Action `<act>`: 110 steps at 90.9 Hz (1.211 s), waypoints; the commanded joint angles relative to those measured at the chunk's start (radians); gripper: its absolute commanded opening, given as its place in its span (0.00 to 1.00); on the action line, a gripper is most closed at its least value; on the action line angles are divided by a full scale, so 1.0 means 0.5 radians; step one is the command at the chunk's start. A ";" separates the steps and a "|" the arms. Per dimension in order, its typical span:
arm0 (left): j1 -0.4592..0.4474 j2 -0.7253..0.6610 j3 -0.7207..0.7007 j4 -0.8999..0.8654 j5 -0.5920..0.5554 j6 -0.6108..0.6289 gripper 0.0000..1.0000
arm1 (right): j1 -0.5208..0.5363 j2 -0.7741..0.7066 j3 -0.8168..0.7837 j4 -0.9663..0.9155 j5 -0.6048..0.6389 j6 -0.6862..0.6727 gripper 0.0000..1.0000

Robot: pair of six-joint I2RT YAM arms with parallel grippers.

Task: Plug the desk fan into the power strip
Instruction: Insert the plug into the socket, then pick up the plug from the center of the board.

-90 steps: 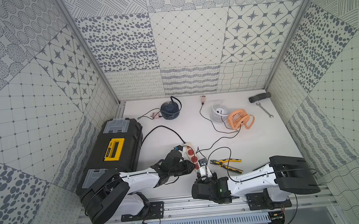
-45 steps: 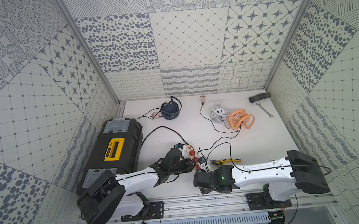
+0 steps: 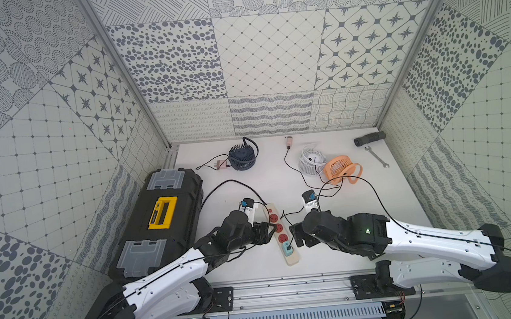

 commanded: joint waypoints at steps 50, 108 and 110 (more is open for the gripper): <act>0.472 0.067 0.824 -0.708 0.371 0.939 0.83 | -1.308 0.839 0.263 0.629 -0.820 -0.943 0.80; 0.730 0.287 0.777 -0.536 0.472 1.097 0.84 | -1.534 2.314 1.688 1.041 -0.379 -0.611 0.87; 0.730 0.286 0.776 -0.541 0.467 1.101 0.84 | -1.539 2.349 1.725 1.040 -0.372 -0.609 0.87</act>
